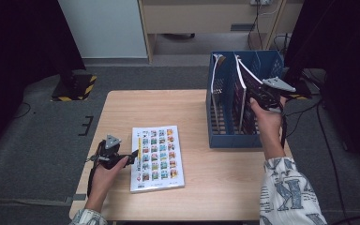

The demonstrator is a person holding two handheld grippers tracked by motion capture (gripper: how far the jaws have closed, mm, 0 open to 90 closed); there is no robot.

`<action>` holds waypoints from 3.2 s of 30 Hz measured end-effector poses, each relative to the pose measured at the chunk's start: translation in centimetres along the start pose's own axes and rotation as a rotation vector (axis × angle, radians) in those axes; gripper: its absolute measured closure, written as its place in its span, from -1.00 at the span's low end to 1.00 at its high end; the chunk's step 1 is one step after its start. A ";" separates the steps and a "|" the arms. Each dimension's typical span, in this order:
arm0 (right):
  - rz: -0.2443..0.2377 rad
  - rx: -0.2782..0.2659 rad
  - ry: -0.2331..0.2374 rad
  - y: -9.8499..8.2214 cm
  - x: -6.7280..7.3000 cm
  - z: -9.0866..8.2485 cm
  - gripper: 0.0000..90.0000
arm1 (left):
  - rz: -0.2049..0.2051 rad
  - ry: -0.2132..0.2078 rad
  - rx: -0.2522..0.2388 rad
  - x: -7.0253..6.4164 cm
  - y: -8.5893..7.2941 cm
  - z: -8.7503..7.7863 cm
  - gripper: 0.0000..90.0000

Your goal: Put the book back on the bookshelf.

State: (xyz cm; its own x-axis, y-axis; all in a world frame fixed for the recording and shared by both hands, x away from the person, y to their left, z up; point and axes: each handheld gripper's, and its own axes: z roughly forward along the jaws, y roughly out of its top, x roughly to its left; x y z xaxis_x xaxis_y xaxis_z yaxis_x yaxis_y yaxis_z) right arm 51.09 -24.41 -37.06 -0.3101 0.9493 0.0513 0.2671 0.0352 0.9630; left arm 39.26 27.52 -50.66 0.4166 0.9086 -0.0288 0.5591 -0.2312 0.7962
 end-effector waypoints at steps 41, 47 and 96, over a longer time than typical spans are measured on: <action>0.024 -0.090 -0.075 0.8 -0.9 0.9 0.87 | 0.003 0.002 -0.004 0.0 0.0 -0.1 -0.84; 0.046 -0.109 -0.110 0.7 -1.2 1.4 0.87 | 0.001 0.001 -0.002 0.0 0.0 0.0 -0.84; -0.056 -0.060 -0.135 -0.6 0.3 2.6 0.86 | 0.014 0.001 0.000 -0.2 0.0 0.2 -0.82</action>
State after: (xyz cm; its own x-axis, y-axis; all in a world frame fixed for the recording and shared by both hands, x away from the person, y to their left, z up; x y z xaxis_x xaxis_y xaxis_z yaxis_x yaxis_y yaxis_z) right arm 53.22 -23.36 -38.29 -0.1969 0.9798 -0.0351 0.1961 0.0744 0.9778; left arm 39.29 27.28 -50.74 0.4233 0.9058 -0.0171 0.5533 -0.2435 0.7966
